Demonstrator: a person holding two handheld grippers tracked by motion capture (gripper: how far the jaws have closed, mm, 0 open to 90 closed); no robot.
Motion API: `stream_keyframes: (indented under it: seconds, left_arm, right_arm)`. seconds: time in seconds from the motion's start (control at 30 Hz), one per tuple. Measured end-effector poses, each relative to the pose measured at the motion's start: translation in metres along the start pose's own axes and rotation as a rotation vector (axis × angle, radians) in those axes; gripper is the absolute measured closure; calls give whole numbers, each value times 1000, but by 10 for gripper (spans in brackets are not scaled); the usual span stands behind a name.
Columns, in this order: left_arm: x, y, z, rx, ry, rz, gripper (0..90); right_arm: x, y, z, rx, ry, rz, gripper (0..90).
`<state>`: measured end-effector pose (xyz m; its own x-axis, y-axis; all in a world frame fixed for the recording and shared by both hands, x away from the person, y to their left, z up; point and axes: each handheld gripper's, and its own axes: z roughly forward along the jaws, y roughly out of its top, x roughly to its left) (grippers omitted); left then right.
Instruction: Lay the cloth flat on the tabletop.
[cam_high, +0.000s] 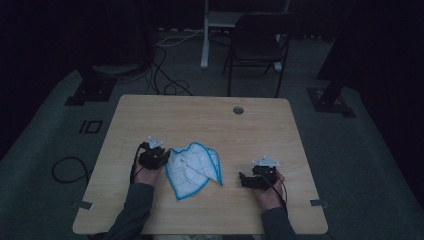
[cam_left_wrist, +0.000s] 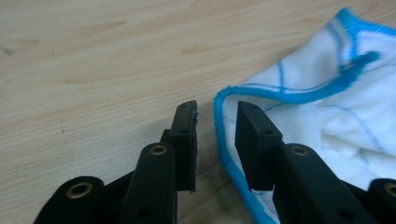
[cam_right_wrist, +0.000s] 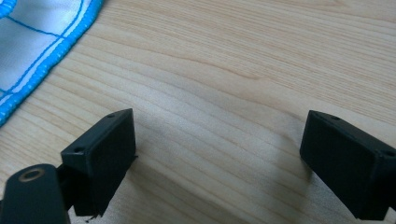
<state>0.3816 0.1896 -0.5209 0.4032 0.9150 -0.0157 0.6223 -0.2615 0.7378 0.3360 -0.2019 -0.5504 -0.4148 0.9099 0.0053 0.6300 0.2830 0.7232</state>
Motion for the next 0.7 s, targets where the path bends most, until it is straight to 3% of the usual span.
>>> stream_keyframes:
  seconds: [0.3, 0.7]
  left_arm:
    - [-11, 11, -14, -56, -31, 39, 659]
    - [-42, 25, -8, -44, -110, 156, 628]
  right_arm:
    - [0, 0, 0, 0, 0, 0, 107]
    - [0, 0, 0, 0, 1, -1, 107]
